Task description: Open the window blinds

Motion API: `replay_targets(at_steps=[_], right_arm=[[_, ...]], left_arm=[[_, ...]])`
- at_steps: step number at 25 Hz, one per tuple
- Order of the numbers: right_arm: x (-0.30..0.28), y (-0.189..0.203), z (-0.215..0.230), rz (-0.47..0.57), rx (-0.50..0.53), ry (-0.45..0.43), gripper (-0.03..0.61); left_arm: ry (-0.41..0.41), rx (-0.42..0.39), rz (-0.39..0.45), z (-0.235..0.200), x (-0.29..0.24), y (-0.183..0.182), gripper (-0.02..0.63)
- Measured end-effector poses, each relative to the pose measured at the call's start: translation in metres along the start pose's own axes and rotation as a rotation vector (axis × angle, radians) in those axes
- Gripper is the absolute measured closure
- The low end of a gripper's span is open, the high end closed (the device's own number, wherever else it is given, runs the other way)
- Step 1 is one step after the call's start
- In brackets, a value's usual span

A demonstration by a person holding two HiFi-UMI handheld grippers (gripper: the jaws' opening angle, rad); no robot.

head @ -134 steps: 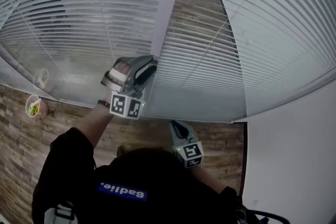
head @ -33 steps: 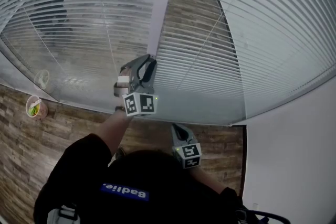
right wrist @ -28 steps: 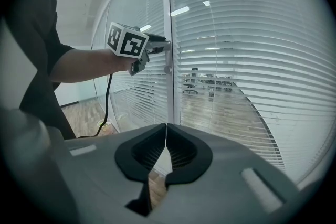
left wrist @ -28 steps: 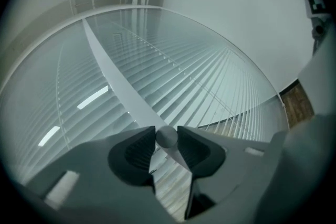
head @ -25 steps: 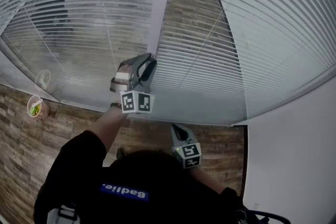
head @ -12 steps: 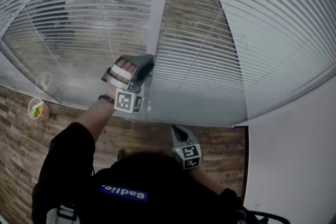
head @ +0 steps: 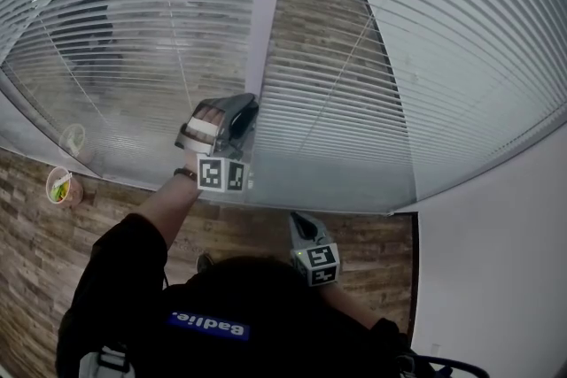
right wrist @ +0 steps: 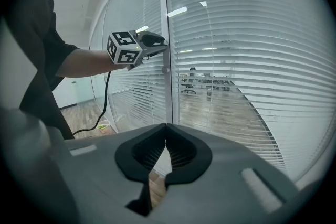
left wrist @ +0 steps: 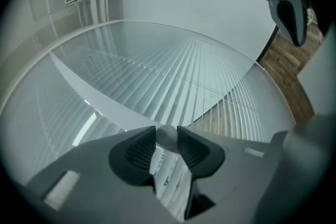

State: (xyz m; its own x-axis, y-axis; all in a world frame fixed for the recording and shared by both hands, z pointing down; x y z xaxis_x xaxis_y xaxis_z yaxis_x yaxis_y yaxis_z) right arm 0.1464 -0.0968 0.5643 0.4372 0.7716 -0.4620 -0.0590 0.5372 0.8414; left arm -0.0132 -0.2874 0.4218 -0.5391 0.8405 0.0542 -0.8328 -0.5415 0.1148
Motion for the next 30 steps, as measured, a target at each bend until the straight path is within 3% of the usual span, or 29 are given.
replay_targets(at_steps=[13, 18, 25, 30], right_arm=[[-0.0018, -0.0005, 0.0001, -0.009, 0.013, -0.004, 0.575], [-0.0022, 0.0004, -0.0005, -0.013, 0.009, -0.008, 0.572], [-0.002, 0.0016, -0.0022, -0.015, 0.005, -0.018, 0.571], [-0.0015, 0.0021, -0.0029, -0.012, 0.0, -0.018, 0.572]], left_arm=[[-0.037, 0.155, -0.04, 0.0001, -0.001, -0.0021, 0.492], [0.007, 0.054, -0.009, 0.0001, 0.0004, -0.0011, 0.492], [0.068, -0.208, 0.065, 0.0002, 0.0021, -0.0019, 0.488], [0.073, -0.21, 0.061, -0.0017, 0.002, -0.0005, 0.499]])
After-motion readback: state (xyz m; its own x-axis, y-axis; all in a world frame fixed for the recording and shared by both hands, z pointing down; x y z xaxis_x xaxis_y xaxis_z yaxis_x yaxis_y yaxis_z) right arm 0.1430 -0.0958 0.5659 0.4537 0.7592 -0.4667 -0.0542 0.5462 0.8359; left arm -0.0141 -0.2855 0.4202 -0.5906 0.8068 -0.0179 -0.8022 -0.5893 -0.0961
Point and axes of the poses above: the fingertips, and each gripper's own axes: x backward along the fingers, z to its right, y out of its underside, the point moved 7 cm from there along x, backward along the fingers, and after that the axes turned 15 degrees about -x, right-handed, at the moved point
